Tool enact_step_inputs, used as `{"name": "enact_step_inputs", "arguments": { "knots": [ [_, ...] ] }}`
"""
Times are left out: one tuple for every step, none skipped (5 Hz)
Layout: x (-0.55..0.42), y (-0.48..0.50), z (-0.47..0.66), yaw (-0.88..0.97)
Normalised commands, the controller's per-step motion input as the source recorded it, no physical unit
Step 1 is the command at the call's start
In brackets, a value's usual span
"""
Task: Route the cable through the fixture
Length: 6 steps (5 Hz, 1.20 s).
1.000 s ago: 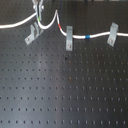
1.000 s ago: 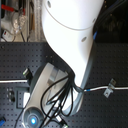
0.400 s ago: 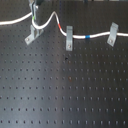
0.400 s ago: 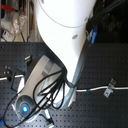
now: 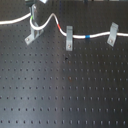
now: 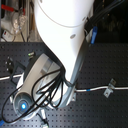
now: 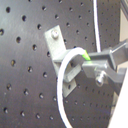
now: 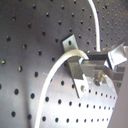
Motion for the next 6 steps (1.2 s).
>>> {"name": "enact_step_inputs", "arguments": {
  "knots": [
    [-0.351, 0.158, 0.01, 0.62],
    [-0.351, 0.203, 0.01, 0.6],
    [-0.277, -0.142, -0.02, 0.35],
    [-0.313, -0.274, -0.05, 0.21],
    [-0.323, -0.251, 0.0, 0.24],
    [-0.197, 0.114, 0.0, 0.58]
  ]
}}
